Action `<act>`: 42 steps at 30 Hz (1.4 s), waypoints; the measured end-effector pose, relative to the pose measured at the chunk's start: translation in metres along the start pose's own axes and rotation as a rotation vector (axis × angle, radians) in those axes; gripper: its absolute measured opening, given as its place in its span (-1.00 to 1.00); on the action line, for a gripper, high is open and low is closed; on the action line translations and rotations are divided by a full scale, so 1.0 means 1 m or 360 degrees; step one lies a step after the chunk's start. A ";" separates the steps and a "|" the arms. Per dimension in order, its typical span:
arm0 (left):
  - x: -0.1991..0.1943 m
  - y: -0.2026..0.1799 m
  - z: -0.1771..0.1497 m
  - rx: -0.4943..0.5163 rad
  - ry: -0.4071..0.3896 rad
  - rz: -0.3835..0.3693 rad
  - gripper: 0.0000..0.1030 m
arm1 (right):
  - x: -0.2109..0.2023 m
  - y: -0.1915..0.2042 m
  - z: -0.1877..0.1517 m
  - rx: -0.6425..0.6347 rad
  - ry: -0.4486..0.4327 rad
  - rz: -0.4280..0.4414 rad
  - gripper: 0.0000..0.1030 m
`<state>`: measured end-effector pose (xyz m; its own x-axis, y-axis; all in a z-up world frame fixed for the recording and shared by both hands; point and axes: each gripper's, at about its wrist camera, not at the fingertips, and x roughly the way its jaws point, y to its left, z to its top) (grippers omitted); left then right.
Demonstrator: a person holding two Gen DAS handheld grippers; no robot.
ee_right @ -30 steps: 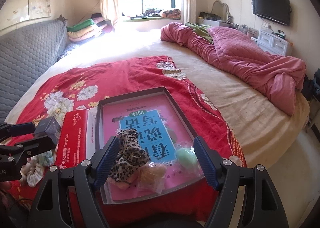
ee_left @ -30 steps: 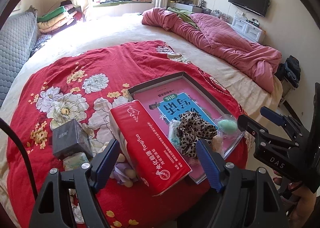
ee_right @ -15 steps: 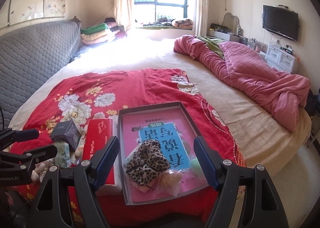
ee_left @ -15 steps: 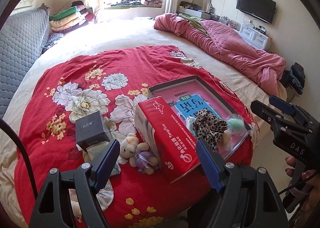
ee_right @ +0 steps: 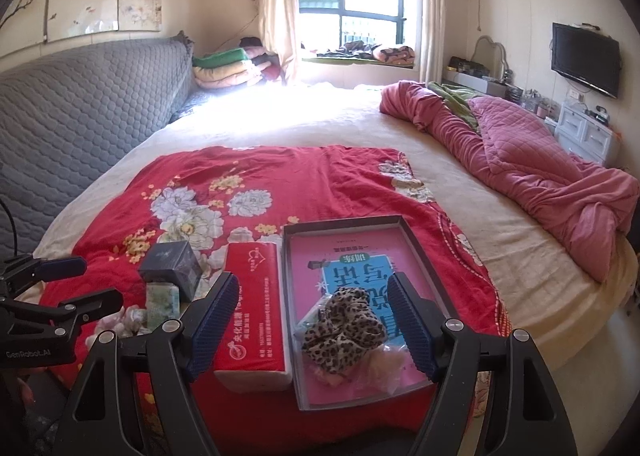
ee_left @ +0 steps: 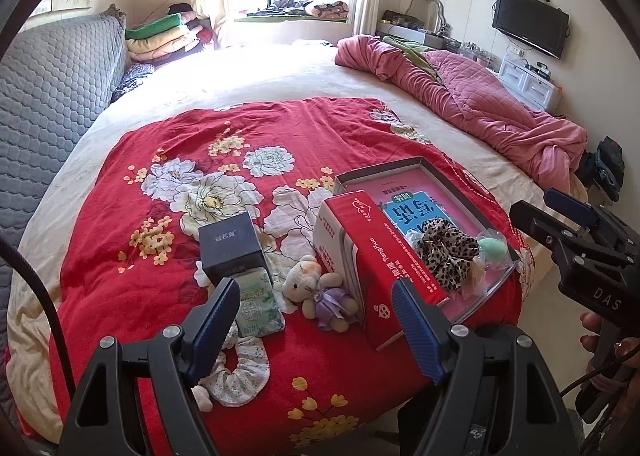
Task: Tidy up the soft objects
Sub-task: 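Move both tools back over the remaining plush toys and box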
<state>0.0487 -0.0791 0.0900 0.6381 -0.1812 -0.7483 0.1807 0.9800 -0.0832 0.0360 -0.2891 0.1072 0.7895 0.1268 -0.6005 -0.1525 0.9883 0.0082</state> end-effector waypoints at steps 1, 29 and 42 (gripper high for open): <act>-0.001 0.001 -0.001 -0.0005 -0.0001 0.0002 0.51 | 0.000 0.003 0.001 -0.0008 0.0000 0.0010 0.51; -0.014 0.074 -0.025 -0.0215 0.0012 0.0090 0.51 | 0.011 0.056 -0.010 -0.0176 0.0058 0.0161 0.51; 0.001 0.132 -0.061 -0.0352 0.0104 0.0169 0.51 | 0.031 0.088 -0.030 -0.0307 0.0134 0.0216 0.51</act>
<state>0.0272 0.0553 0.0384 0.5940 -0.0775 -0.8007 -0.0573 0.9887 -0.1382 0.0293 -0.2007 0.0657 0.7028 0.2417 -0.6690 -0.3709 0.9271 -0.0547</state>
